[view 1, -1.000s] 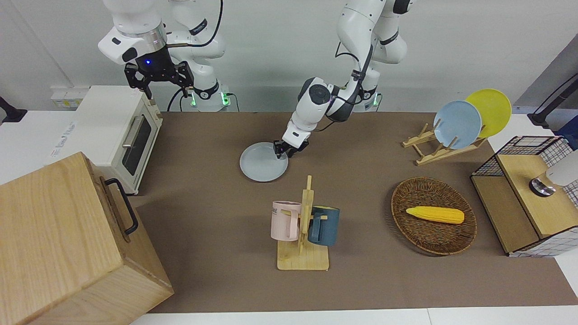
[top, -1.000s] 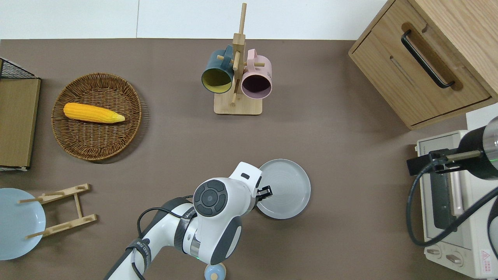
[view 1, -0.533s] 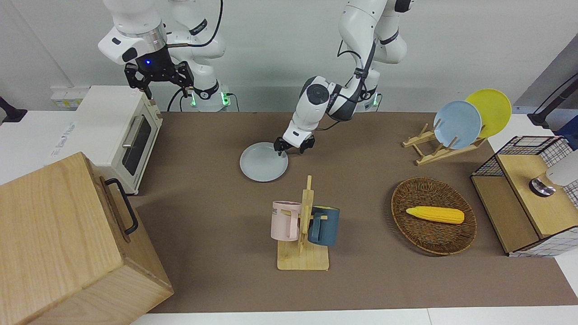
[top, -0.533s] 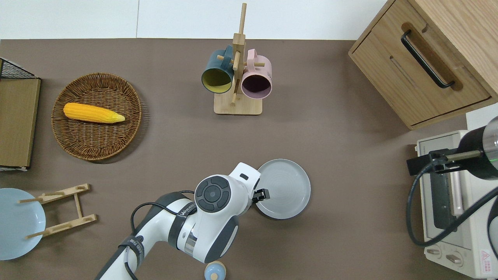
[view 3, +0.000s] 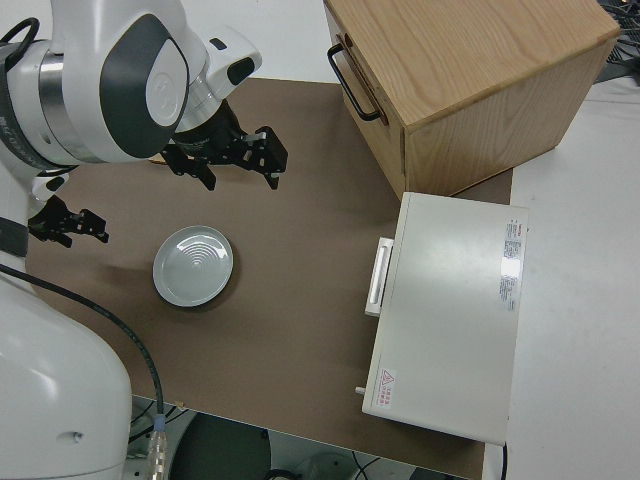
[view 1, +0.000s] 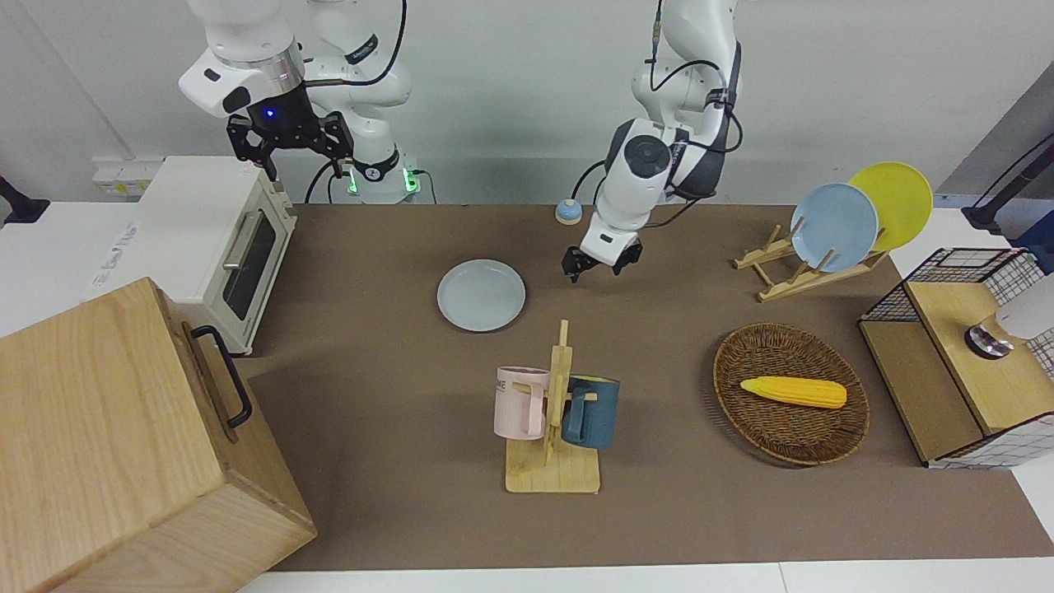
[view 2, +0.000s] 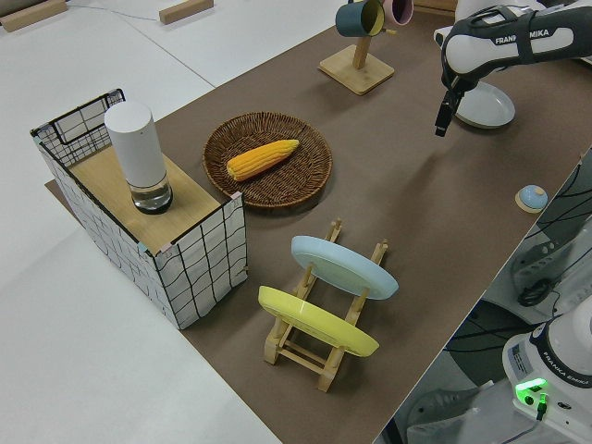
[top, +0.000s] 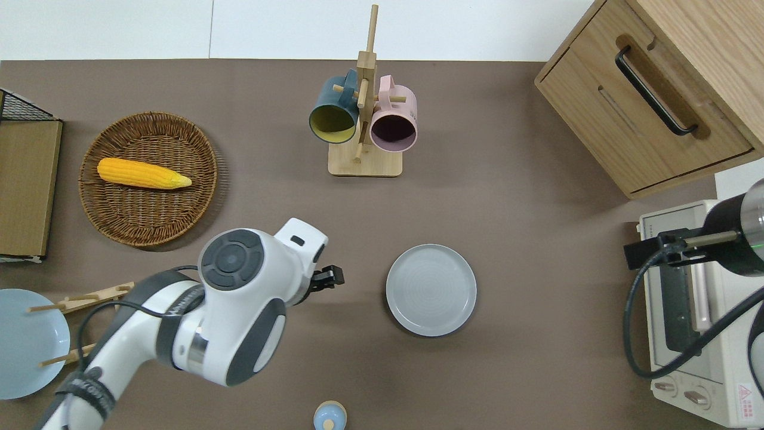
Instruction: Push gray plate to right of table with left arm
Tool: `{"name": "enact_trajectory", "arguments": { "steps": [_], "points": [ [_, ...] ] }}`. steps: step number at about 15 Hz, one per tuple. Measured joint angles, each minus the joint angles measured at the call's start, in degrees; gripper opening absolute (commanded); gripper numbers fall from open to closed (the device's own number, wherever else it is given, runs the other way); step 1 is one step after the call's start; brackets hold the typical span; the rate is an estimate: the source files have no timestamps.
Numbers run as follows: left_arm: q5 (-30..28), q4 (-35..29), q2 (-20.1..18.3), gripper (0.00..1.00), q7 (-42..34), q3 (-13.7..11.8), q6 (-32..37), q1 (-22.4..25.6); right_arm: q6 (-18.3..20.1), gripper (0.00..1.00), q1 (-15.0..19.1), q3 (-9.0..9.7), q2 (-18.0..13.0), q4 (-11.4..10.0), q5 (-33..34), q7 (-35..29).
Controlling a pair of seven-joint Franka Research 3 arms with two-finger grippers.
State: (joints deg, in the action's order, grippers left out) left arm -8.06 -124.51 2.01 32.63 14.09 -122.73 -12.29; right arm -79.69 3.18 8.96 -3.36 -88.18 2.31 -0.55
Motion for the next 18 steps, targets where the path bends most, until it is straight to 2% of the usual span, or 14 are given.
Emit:
{"name": "enact_trajectory", "arguments": {
  "steps": [3,6,12,14,18],
  "points": [
    [0.1,0.0,-3.2,0.99,-6.1,-0.2,3.6,5.8,0.0,0.996,0.0,0.0,0.0,0.0,0.0,0.0],
    [2.4,0.3,-5.7,0.99,-6.9,-0.2,4.7,9.1,0.0,0.996,0.0,0.0,0.0,0.0,0.0,0.0],
    [9.4,5.2,-7.3,1.0,-7.0,-0.7,11.9,10.6,0.0,0.996,0.0,0.0,0.0,0.0,0.0,0.0],
    [10.7,8.3,-7.9,1.0,-8.6,-2.6,15.4,10.7,0.0,0.996,0.0,0.0,0.0,0.0,0.0,0.0],
    [11.0,15.0,-10.1,1.0,-17.7,-8.4,23.0,11.3,0.0,0.996,0.0,0.0,0.0,0.0,0.0,0.0]
  ]
}}
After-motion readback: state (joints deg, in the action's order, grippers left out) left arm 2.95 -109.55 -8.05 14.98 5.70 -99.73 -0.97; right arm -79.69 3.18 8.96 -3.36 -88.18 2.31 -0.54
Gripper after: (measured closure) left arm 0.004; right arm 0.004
